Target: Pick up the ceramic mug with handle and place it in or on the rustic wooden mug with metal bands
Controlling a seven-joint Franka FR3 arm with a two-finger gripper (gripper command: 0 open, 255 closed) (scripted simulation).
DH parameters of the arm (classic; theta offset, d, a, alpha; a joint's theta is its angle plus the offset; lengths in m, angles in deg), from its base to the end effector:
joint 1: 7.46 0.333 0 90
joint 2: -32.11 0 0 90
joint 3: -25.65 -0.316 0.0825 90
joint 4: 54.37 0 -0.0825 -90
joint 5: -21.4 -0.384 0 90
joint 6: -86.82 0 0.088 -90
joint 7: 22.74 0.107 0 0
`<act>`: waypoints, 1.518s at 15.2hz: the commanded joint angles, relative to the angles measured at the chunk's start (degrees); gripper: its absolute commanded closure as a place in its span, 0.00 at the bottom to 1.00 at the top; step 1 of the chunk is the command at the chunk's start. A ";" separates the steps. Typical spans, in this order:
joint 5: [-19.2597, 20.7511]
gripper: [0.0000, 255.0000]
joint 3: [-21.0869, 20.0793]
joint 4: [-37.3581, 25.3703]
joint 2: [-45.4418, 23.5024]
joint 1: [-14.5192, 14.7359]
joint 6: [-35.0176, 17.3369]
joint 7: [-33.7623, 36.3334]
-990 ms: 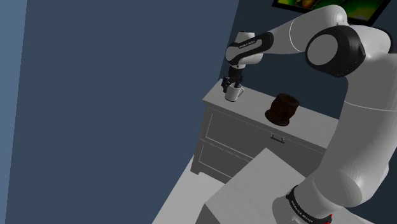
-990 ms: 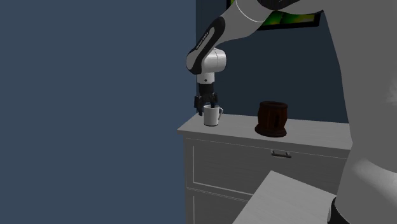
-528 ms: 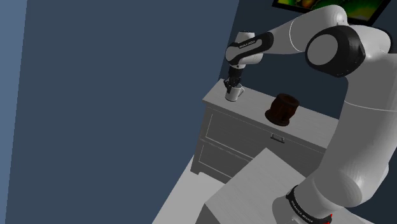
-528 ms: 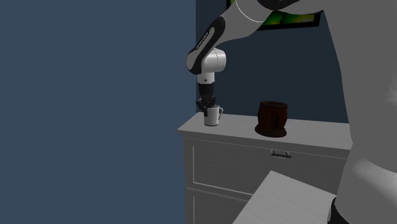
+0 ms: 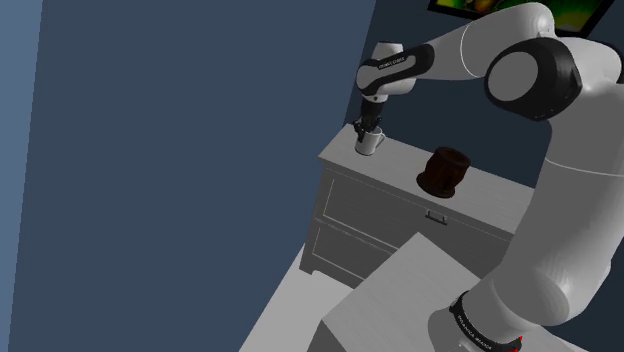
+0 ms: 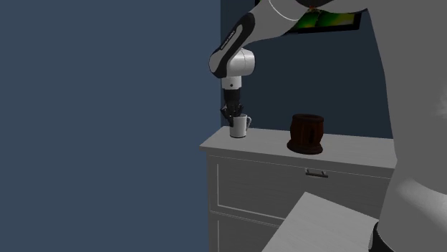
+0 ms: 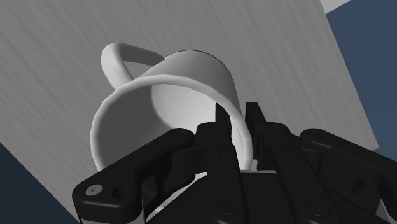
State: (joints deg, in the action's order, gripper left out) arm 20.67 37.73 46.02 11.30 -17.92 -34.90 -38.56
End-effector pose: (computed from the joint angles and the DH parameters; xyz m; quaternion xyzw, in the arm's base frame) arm 0.6042 -0.2378 0.3692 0.9980 -0.0549 -0.0023 0.0328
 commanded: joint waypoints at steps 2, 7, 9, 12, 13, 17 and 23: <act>0.17 1.00 0.11 -1.12 0.90 -0.01 2.00 -0.09; 0.43 1.00 0.23 -3.25 2.18 0.06 5.38 -0.07; 0.52 1.00 0.27 -4.20 2.62 0.08 6.76 -0.07; 0.63 1.00 0.32 -5.74 3.19 0.10 8.85 -0.09; 0.66 1.00 0.33 -6.28 3.36 0.10 9.56 -0.10; 0.77 1.00 0.39 -8.61 3.91 0.10 12.43 -0.16; 0.84 1.00 0.46 -12.63 4.35 0.04 16.87 -0.29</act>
State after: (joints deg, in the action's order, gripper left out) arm 21.53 38.20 34.48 15.75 -17.88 -19.01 -38.85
